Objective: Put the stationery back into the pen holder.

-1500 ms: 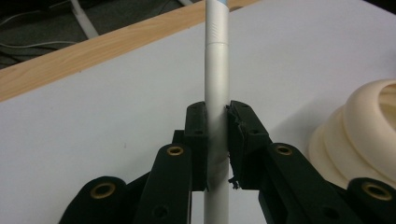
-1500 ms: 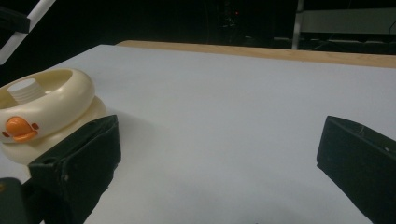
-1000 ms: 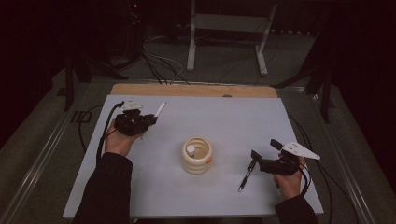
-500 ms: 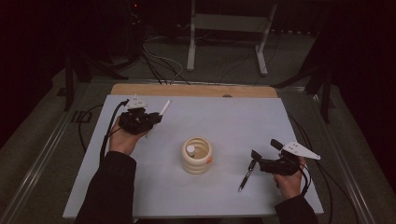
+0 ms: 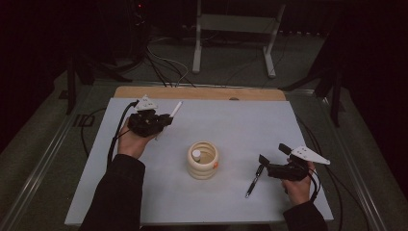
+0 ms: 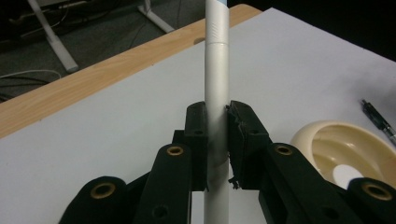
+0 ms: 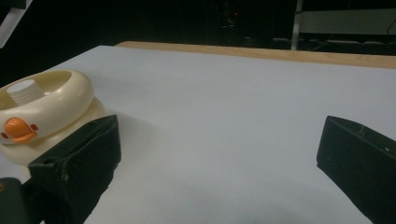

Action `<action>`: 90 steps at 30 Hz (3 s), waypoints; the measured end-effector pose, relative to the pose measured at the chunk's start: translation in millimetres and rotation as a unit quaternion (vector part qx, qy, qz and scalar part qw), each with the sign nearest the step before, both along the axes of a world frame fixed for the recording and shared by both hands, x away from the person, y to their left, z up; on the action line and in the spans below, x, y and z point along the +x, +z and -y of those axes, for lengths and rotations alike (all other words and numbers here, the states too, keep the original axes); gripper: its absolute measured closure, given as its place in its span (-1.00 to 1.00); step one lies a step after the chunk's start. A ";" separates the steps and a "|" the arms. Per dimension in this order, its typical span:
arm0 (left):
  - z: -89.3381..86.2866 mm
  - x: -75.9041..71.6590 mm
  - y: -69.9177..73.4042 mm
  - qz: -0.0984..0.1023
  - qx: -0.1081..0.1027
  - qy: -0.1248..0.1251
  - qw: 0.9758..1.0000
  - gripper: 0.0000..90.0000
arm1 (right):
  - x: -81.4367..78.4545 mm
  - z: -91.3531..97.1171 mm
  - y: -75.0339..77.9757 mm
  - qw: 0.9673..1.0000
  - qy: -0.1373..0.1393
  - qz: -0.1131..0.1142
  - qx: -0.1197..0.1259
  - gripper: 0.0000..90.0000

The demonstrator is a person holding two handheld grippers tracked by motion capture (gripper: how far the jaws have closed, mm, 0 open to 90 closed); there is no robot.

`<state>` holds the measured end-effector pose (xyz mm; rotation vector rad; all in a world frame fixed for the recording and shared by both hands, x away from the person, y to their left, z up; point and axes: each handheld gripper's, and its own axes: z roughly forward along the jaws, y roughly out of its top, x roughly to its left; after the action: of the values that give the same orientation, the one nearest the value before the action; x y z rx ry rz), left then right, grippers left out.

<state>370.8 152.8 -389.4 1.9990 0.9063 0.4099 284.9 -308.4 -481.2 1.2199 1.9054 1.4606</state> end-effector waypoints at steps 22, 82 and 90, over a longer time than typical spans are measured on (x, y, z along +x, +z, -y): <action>16.9 2.9 5.9 0.008 -0.027 -0.020 0.999 0.76 | 0.2 -0.2 -0.1 1.000 0.000 0.000 0.000 -1.00; 77.0 -10.1 0.5 0.023 -0.069 -0.095 0.993 0.76 | 0.9 0.7 -0.5 1.000 -0.002 -0.001 0.000 -1.00; 82.0 -12.0 -5.3 0.020 -0.070 -0.100 0.992 0.76 | 0.9 0.3 -0.6 1.000 -0.001 -0.002 0.001 -1.00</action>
<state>358.7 70.8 -394.7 1.9239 0.6838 0.2652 285.8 -308.7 -481.8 1.2266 1.9056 1.4589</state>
